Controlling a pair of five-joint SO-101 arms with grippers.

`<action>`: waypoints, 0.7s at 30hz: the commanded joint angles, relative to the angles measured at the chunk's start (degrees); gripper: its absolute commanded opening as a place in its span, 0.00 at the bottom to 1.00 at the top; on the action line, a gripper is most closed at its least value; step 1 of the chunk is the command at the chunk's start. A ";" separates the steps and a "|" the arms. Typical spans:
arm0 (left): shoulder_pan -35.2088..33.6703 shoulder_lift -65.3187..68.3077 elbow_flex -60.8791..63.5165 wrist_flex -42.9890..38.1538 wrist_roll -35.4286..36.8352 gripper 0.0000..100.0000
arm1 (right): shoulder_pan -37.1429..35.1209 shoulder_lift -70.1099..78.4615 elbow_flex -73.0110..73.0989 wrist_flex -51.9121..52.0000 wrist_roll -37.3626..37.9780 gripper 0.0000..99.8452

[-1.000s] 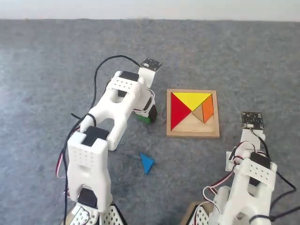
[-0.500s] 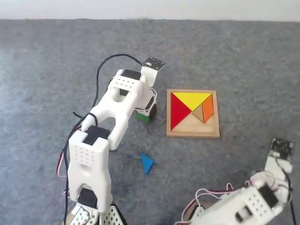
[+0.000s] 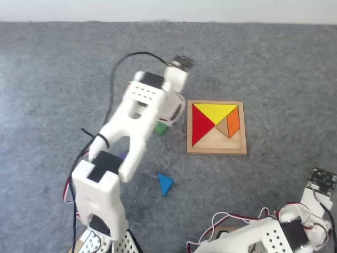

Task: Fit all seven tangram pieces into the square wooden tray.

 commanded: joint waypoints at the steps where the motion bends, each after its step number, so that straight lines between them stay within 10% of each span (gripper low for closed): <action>1: 4.57 -3.16 -0.84 0.53 0.35 0.11 | 0.48 -4.00 0.70 4.09 0.70 0.25; 21: -7.21 9.58 -2.68 -5.01 -9.67 0.23 | 0.40 -4.18 0.62 6.02 0.79 0.25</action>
